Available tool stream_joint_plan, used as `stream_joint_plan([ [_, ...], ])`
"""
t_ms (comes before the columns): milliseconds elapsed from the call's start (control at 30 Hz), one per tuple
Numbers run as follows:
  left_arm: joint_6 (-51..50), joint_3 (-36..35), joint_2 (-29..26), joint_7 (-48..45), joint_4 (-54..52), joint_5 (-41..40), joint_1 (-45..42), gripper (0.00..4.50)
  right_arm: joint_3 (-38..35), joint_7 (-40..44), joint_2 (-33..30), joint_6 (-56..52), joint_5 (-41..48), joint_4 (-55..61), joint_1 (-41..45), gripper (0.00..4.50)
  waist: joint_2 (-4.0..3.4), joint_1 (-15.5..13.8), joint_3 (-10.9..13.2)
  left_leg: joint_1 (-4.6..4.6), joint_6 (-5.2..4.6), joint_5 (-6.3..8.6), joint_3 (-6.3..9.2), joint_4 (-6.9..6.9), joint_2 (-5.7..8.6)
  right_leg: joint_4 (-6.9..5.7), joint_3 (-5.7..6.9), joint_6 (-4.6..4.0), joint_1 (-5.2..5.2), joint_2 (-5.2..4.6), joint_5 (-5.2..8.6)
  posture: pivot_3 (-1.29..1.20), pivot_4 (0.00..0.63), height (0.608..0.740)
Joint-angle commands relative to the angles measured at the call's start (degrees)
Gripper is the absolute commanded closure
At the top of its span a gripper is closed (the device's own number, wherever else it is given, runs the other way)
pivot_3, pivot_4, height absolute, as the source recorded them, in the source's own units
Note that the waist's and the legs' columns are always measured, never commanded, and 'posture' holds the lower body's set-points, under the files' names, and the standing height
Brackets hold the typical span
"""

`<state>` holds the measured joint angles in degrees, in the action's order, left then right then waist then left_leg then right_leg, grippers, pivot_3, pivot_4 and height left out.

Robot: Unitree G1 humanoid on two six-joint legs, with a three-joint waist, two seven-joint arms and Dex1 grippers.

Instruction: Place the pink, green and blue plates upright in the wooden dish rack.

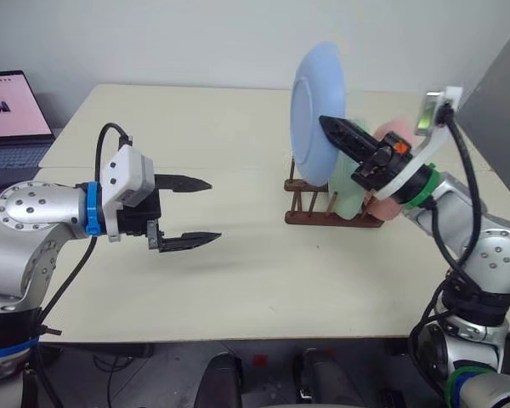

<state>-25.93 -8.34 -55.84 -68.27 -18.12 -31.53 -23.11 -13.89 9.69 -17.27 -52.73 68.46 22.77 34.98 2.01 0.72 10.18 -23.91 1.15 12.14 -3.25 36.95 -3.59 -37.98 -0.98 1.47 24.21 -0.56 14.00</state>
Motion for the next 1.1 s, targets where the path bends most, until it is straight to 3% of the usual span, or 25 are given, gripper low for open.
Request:
stream_joint_plan([
  [33, -0.2, -0.7, -0.5, -0.5, -1.3, -1.4, -1.5, 0.00, 0.5, 0.1, 0.2, 3.0, -2.0, 0.3, -0.2, 4.47, 0.00, 0.2, 0.0, 0.00, 0.00, 0.00, 0.00, 0.00, -0.01, 0.00, 0.00, -0.01, 0.00, 0.00, 0.00, 0.00, 0.150, 0.739],
  [333, -5.1, -2.8, 0.6, 1.1, -1.1, -7.7, -4.0, 0.00, 1.8, -1.3, 0.6, 4.1, -2.6, 1.6, -2.5, 4.47, 0.00, 0.6, 0.0, -0.01, 0.00, 0.00, 0.00, 0.00, -0.02, 0.00, -0.02, 0.02, 0.02, 0.01, 0.01, 0.00, 0.150, 0.739],
  [767, -2.8, -1.8, 1.0, 0.8, -0.2, -5.9, -3.9, 0.00, 3.3, -2.9, 0.2, 3.3, -6.4, -4.8, 0.8, 4.47, 0.00, 0.9, 0.0, -0.01, 0.00, 0.00, 0.00, -0.02, -0.02, 0.02, -0.02, -0.01, 0.04, 0.11, 0.01, 0.00, 0.150, 0.739],
  [867, -2.2, -1.5, 1.3, 0.9, -0.1, -5.6, -3.7, 0.00, 3.1, -3.1, -0.1, 3.1, -7.2, -5.3, 1.0, 3.77, 0.00, 0.9, 0.0, -0.03, 0.00, 0.00, -0.01, -0.02, -0.02, 0.05, -0.03, -0.01, 0.04, 0.10, 0.01, 0.00, 0.150, 0.739],
  [1100, -1.2, -1.4, 1.7, 0.7, 0.5, -5.0, -3.5, 0.00, 2.5, -3.3, -1.7, 3.2, -8.4, -3.9, 3.5, 1.34, 0.00, 0.9, 0.0, -0.02, 0.00, 0.00, -0.02, -0.02, -0.02, 0.02, -0.04, -0.02, 0.07, 0.14, 0.01, 0.00, 0.150, 0.739],
])
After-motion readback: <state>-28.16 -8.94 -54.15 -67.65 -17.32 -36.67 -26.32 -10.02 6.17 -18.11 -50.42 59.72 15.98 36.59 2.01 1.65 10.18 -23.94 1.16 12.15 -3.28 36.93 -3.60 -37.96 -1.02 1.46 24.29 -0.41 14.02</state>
